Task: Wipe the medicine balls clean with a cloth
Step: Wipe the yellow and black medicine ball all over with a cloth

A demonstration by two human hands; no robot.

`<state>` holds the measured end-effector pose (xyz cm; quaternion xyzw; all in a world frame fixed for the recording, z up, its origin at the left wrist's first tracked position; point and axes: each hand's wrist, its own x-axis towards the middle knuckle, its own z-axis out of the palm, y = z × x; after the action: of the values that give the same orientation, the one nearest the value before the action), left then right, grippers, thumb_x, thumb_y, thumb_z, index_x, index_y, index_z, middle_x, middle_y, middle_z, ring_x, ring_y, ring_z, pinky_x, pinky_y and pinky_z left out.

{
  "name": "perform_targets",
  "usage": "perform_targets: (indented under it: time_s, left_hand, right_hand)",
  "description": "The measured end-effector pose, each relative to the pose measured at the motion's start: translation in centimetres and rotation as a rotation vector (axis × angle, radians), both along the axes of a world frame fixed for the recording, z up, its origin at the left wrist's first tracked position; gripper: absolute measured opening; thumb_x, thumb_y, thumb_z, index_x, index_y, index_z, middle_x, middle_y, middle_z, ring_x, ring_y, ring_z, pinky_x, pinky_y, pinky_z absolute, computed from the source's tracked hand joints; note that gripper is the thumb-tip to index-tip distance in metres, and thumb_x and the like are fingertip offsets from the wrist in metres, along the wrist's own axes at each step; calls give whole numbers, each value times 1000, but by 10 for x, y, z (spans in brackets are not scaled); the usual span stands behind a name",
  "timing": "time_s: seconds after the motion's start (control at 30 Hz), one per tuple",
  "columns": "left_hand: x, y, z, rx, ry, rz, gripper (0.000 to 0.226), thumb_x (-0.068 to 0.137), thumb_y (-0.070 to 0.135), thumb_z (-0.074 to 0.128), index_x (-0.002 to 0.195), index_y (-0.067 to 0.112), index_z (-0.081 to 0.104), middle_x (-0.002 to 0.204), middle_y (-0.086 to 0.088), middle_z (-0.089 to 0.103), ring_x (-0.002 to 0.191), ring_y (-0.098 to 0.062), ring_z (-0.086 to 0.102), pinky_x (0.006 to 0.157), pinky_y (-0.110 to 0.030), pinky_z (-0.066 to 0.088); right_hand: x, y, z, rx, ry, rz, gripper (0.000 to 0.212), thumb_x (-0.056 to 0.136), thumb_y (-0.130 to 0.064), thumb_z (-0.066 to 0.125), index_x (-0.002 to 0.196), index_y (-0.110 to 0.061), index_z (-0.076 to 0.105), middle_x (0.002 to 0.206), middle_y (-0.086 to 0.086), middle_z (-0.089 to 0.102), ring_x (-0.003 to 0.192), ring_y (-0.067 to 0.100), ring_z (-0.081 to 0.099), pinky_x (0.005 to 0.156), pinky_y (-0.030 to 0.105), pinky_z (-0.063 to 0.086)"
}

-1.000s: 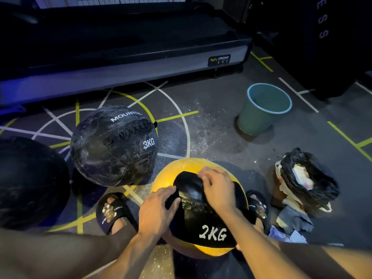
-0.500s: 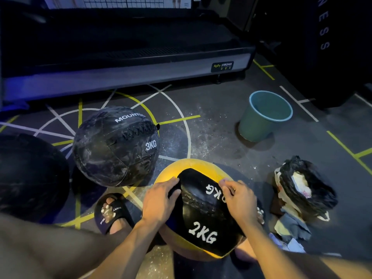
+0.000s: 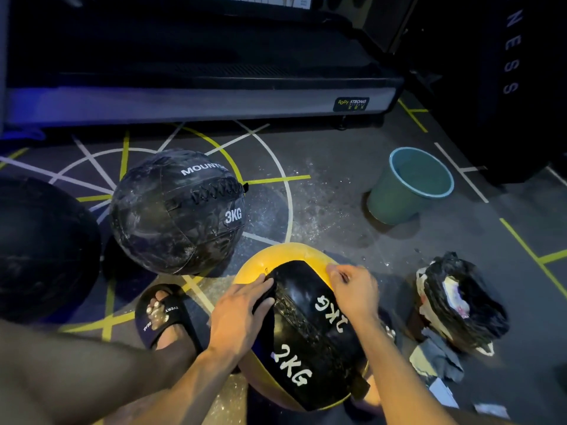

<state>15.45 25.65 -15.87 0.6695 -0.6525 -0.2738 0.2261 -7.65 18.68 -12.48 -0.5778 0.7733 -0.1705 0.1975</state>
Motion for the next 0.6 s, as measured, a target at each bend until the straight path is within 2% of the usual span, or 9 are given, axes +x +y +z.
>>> perform_targets:
  time_s: [0.07, 0.13, 0.2, 0.27, 0.3, 0.37, 0.4, 0.5, 0.6]
  left_hand:
    - [-3, -1, 0, 2, 3, 1, 41, 104, 48, 53, 143, 38, 58, 150, 21, 51, 134, -8, 50, 106, -28, 39]
    - [-3, -3, -2, 21, 18, 28, 44, 100, 52, 49, 141, 38, 61, 148, 20, 54, 131, -10, 53, 103, -28, 42]
    - [0, -6, -4, 30, 24, 58, 50, 95, 54, 46, 138, 37, 64, 145, 18, 57, 128, -13, 56, 101, -29, 43]
    - [1, -10, -5, 41, 27, 54, 49, 95, 55, 48, 139, 38, 63, 146, 21, 56, 128, -11, 55, 102, -28, 41]
    - [-1, -10, -6, 44, 33, 41, 46, 98, 54, 50, 140, 40, 61, 147, 23, 54, 128, -9, 53, 103, -27, 40]
    - [-6, -10, -5, 34, 53, 18, 42, 101, 49, 57, 142, 42, 58, 147, 27, 51, 127, -7, 52, 104, -27, 42]
    - [-10, -10, -5, 33, 61, 12, 42, 101, 47, 58, 142, 42, 57, 147, 27, 51, 127, -7, 52, 104, -28, 44]
    - [-19, -11, -6, 29, 58, 16, 43, 98, 49, 53, 140, 42, 60, 144, 25, 55, 121, -10, 55, 99, -32, 49]
    - [-19, -15, -6, 11, 43, 19, 46, 94, 51, 51, 137, 40, 63, 142, 20, 59, 116, -12, 60, 98, -32, 49]
  right_hand:
    - [36, -22, -2, 15, -14, 121, 24, 103, -24, 55, 98, -22, 79, 100, 7, 67, 94, 28, 63, 75, 34, 42]
    - [70, -29, -4, 31, 23, 360, 33, 102, -11, 51, 121, -24, 74, 124, 4, 63, 115, 24, 59, 100, 35, 46]
    - [75, -31, -6, 42, 14, 548, 38, 102, -7, 48, 128, -23, 70, 133, 1, 60, 123, 23, 55, 110, 36, 43]
    - [49, -42, -5, 81, 20, 534, 32, 105, -15, 48, 125, -24, 72, 128, 1, 62, 116, 23, 60, 108, 36, 45]
    - [33, -46, -3, 124, 40, 437, 29, 108, -25, 48, 115, -24, 75, 118, 4, 65, 106, 26, 63, 101, 35, 48]
    - [10, -53, 2, 190, 74, 231, 44, 107, -43, 43, 79, -21, 70, 86, 7, 61, 83, 30, 59, 80, 33, 49]
    - [9, -53, 3, 198, 91, 198, 44, 107, -41, 44, 77, -20, 69, 83, 6, 58, 81, 29, 57, 78, 32, 48]
    - [38, -43, 0, 91, 13, 359, 28, 105, -13, 50, 118, -17, 75, 114, 4, 61, 105, 16, 57, 102, 25, 41]
    - [52, -37, 5, 12, -55, 615, 34, 104, -6, 48, 125, -18, 72, 119, -8, 60, 113, 1, 52, 101, 6, 31]
